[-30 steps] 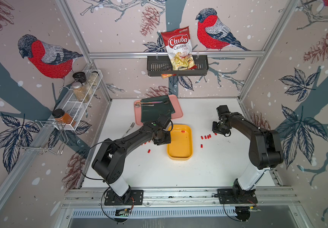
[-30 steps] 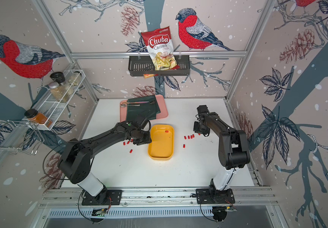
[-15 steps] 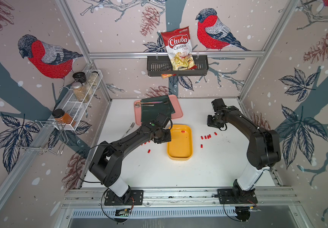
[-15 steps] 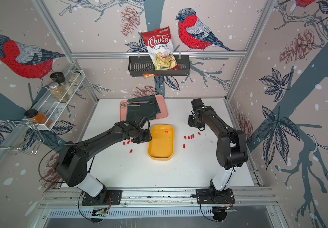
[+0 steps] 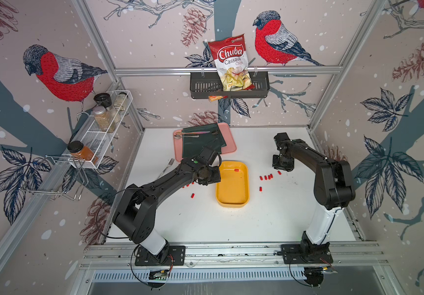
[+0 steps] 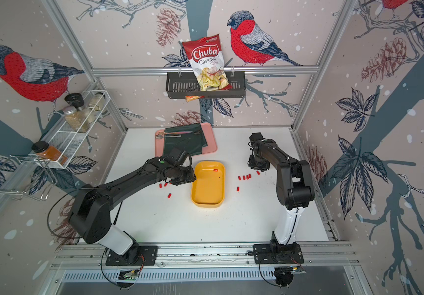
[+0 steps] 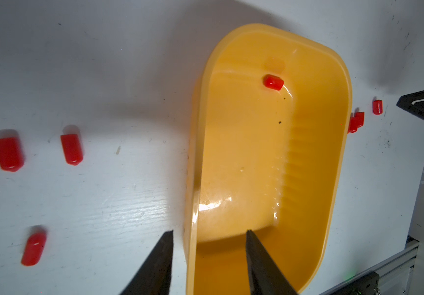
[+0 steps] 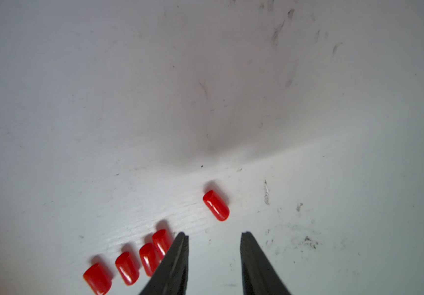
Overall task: Take the screw protection sleeves out of the storage box
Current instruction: Place the screw protection sleeve at the center of the board.
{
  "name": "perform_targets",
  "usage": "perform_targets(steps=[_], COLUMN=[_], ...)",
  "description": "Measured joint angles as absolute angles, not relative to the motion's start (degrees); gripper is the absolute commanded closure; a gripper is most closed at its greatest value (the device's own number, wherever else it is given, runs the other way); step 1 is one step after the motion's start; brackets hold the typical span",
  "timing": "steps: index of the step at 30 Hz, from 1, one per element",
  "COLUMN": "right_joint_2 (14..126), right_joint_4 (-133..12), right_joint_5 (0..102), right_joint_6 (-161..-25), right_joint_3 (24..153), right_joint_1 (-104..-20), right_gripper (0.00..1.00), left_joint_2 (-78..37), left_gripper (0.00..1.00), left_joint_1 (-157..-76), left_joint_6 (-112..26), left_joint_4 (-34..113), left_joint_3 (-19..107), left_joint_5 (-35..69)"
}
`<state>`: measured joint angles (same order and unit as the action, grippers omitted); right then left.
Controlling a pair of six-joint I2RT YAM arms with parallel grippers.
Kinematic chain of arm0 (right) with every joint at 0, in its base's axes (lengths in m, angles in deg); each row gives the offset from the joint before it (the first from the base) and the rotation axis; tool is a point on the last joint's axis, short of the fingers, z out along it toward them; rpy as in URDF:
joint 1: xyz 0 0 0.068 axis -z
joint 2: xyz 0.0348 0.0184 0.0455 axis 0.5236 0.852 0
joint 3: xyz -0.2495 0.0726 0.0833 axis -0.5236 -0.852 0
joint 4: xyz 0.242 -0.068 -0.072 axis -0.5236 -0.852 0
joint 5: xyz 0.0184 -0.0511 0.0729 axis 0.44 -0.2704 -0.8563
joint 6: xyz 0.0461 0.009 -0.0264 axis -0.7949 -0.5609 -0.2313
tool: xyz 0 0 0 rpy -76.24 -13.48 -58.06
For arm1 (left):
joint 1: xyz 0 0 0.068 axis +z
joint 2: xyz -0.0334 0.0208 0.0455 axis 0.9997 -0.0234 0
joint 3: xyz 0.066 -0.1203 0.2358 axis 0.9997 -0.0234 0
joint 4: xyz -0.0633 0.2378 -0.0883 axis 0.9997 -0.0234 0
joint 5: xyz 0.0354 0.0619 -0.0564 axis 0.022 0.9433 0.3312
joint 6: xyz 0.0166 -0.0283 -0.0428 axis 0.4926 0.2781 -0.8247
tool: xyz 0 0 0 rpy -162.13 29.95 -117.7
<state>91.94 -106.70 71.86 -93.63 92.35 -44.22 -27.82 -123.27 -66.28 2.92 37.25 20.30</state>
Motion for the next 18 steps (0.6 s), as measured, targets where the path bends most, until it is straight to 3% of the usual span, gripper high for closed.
perform_targets(steps=[11,18], right_joint_2=[96.35,96.40], right_joint_4=[-105.08,-103.36], right_joint_5=[71.93,70.73], right_joint_6=[-89.35,-89.17], right_joint_3=[92.76,90.99], right_joint_1=[-42.78,-42.78], right_gripper=[0.63,0.80], left_joint_2=[-27.82,-28.61], left_gripper=[0.53,0.54], left_joint_1=[-123.18,-123.12], left_joint_6=[-66.32,-66.34], left_joint_4=[2.92,2.92], left_joint_3=[36.88,36.88], left_joint_5=[20.28,20.19])
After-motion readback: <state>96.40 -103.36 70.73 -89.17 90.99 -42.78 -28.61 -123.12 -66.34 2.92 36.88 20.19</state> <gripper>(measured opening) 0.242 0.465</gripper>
